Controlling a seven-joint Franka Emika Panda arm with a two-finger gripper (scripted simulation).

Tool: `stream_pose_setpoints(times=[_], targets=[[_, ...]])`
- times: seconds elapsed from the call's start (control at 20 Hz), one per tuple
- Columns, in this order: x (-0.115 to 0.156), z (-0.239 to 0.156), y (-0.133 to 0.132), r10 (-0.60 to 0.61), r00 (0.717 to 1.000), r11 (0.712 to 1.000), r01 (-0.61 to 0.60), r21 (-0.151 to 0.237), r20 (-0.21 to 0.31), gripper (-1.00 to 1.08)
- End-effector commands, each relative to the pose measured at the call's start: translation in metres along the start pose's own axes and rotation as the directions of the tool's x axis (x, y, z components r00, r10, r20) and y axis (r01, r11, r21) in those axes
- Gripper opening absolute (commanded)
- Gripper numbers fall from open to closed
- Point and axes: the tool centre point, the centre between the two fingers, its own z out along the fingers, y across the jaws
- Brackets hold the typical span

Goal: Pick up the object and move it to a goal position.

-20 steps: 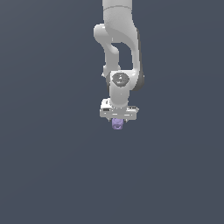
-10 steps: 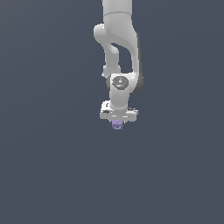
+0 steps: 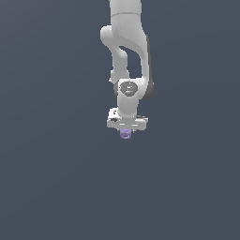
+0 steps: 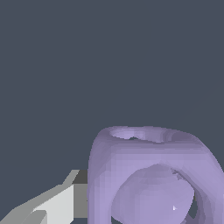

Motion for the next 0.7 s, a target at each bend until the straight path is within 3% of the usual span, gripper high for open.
stream_pose_setpoints(times=[0.0,0.3,0.65], targets=[[0.003,-0.003,0.002,-0.002,1.000,1.000,0.002,0.002,-0.008,-1.00],[0.018,-0.021,0.012,-0.022,0.998,1.000,0.023,0.017,-0.060,-1.00],[0.046,-0.058,0.032,-0.057,0.985,0.997,0.065,0.042,-0.162,-1.00]])
